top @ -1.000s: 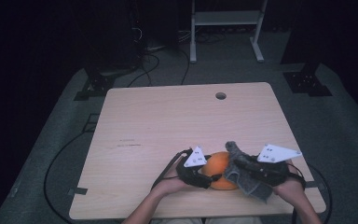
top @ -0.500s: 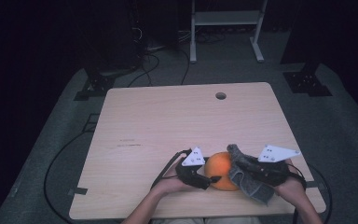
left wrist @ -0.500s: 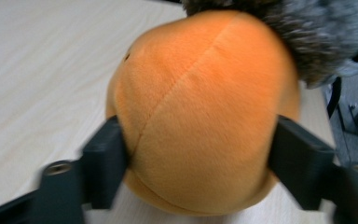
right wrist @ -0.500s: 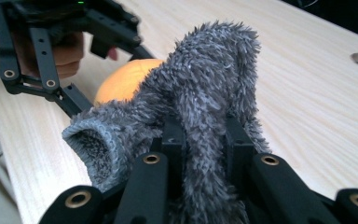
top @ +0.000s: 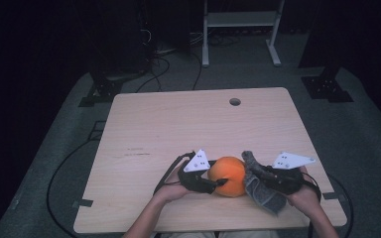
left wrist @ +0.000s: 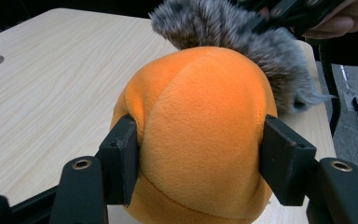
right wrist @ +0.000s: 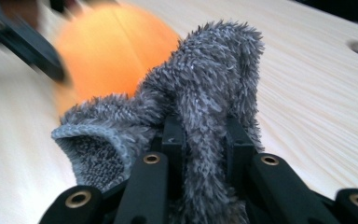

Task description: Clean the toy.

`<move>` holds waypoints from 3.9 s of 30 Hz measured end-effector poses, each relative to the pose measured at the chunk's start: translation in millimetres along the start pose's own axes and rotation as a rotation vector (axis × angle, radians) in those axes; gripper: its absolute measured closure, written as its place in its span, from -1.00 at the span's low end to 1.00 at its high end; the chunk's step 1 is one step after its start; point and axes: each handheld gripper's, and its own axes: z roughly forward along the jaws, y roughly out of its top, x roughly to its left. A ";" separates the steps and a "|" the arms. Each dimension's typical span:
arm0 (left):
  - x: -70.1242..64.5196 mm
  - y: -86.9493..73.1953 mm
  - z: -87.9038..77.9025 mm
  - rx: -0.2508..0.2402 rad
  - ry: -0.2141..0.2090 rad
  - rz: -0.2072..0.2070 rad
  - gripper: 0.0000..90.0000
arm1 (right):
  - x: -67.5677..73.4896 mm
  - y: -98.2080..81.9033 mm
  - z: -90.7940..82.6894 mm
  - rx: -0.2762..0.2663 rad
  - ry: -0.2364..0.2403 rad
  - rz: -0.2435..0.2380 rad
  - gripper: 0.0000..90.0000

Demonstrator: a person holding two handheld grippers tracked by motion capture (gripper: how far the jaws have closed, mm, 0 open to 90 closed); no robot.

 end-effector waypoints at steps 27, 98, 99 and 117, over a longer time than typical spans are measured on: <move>-0.8 -4.0 8.4 -0.037 -0.003 -0.036 -0.30 | -11.3 -12.7 4.2 0.024 -0.023 0.087 0.65; -13.6 -10.5 32.2 -0.024 -0.063 -0.027 -0.45 | 17.4 22.9 -19.6 -0.076 0.016 -0.114 0.66; -13.9 -9.7 35.5 -0.018 -0.044 -0.040 -0.59 | 16.8 21.9 -20.3 -0.073 0.014 -0.113 0.66; -24.8 -10.3 38.2 -0.029 -0.022 0.017 -0.21 | 18.6 23.3 -27.2 -0.055 0.013 -0.121 0.67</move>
